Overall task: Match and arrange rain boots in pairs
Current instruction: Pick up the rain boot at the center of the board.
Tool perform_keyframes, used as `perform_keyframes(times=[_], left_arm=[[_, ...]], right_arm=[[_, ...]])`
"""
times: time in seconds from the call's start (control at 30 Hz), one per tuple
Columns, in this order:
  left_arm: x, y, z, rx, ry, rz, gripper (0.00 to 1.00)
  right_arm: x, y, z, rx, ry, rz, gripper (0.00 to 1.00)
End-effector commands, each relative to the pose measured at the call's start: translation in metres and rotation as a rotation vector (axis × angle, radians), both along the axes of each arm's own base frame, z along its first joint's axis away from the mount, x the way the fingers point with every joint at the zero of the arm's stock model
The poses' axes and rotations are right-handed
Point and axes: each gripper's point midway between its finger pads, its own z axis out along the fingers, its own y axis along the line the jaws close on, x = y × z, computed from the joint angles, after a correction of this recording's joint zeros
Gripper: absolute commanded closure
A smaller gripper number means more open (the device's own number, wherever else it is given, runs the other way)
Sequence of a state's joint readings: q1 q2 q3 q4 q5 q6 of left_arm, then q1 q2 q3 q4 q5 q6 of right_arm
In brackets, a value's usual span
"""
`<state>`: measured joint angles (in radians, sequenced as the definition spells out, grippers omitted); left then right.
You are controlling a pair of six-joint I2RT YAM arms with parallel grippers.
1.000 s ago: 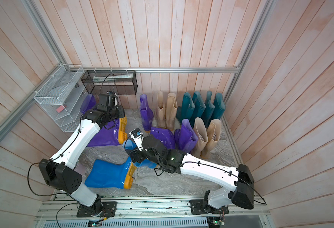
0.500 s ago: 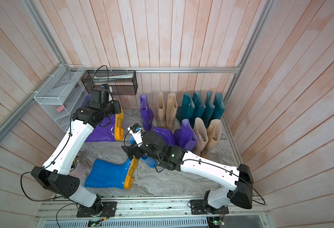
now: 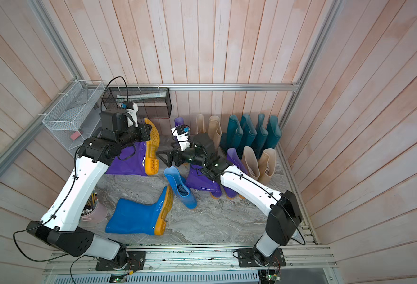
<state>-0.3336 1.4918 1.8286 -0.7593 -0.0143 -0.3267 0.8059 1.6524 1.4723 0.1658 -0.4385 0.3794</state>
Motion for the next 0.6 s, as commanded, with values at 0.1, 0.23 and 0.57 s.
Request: perform_keyframes(times=[0.1,0.23,0.57], left_arm=[[-0.013,-0.013,0.054,-0.103,-0.159,-0.053,1.0],[-0.019,-0.014,0.057,-0.125,-0.171,-0.063,1.0],[-0.016,-0.017,0.044,-0.165,-0.165,-0.062,1.0]], right_arm=[[-0.001,0.025,0.012,0.103,0.072,0.109,0.02],[0.003,0.034,0.005,0.129,0.111,0.142,0.02],[0.005,0.045,0.0,0.161,0.159,0.172,0.02]])
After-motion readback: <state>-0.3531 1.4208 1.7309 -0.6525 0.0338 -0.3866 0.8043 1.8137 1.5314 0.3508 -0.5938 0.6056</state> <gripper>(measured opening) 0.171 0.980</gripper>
